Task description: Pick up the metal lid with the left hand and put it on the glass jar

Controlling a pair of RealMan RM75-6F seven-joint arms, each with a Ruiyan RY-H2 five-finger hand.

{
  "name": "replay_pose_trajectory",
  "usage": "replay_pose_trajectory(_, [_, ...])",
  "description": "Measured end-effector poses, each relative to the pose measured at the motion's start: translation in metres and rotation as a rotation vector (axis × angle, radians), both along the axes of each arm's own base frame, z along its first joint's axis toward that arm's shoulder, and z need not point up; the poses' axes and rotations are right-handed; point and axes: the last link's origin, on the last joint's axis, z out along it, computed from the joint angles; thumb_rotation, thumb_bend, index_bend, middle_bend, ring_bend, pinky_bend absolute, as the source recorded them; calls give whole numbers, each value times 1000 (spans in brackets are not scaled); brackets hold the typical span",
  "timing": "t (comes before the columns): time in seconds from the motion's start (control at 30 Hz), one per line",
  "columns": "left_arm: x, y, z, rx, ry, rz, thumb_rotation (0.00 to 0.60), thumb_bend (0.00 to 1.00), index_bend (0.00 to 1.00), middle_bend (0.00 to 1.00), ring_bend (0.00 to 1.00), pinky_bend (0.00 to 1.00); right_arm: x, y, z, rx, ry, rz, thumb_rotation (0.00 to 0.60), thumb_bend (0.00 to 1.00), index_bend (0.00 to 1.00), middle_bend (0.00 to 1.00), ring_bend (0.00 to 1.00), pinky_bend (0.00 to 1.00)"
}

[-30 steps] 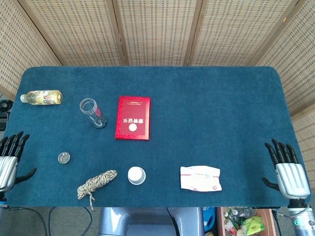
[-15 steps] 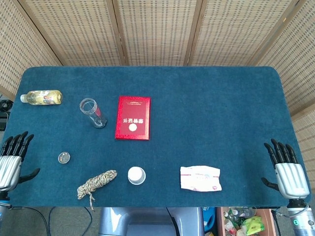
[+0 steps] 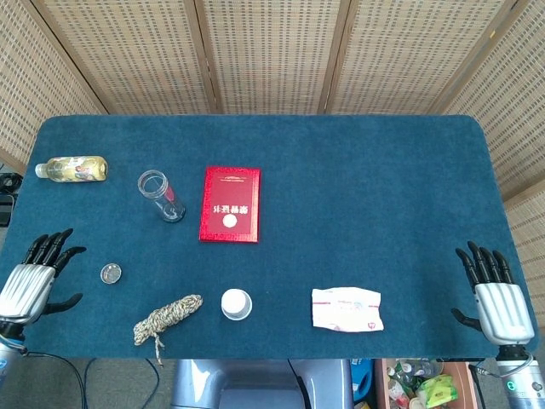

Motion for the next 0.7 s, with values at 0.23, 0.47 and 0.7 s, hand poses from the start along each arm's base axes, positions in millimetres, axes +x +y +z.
replay_pose_trajectory(0.23, [-10,13,1,-68,55,15,600,341,331,0,0,0,1,-1,-2,7,3,4,600,0,67,0,0,0])
replay_pose_trajectory(0.47, [-26,28,-7,-90,104,48,600,411,355,0,0,0,1,0,-4,14,0,6,600,0,67,0,0,0])
replay_pose_trajectory(0.7, [-39,38,-29,-136,132,83,600,412,379,0,0,0,1,-1,-5,20,1,6,600,0,67,0,0,0])
